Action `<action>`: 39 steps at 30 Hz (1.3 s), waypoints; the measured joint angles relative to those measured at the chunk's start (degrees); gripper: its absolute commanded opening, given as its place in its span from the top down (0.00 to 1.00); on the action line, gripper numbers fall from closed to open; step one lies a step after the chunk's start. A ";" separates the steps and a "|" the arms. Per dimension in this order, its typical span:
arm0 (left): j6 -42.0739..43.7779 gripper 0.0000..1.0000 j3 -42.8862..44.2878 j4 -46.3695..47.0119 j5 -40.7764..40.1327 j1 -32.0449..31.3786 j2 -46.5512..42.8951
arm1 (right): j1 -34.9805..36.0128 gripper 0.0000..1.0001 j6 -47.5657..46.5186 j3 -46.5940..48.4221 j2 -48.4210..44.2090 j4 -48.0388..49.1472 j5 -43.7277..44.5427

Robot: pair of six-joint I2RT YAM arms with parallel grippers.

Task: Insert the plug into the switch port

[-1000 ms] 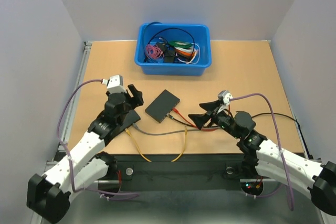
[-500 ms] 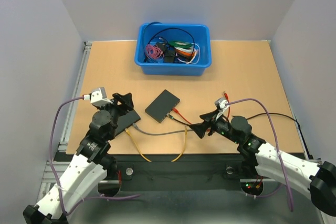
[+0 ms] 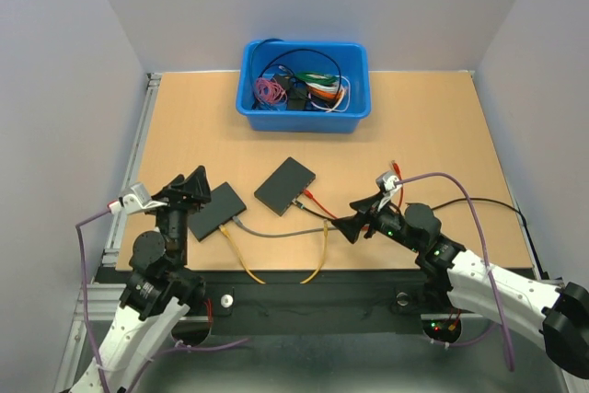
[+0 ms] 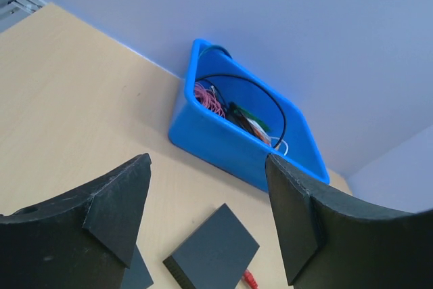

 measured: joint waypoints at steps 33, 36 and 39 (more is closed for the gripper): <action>-0.83 0.19 -0.90 -1.64 -3.10 0.00 -2.56 | 0.31 0.00 2.36 0.57 4.52 0.02 -0.07; -0.83 0.19 -0.90 -1.64 -3.10 0.00 -2.56 | 0.31 0.00 2.25 0.39 2.89 0.39 -0.44; -0.83 0.19 -0.90 -1.64 -3.10 0.00 -2.56 | 0.31 0.00 2.19 0.31 0.70 1.05 -0.72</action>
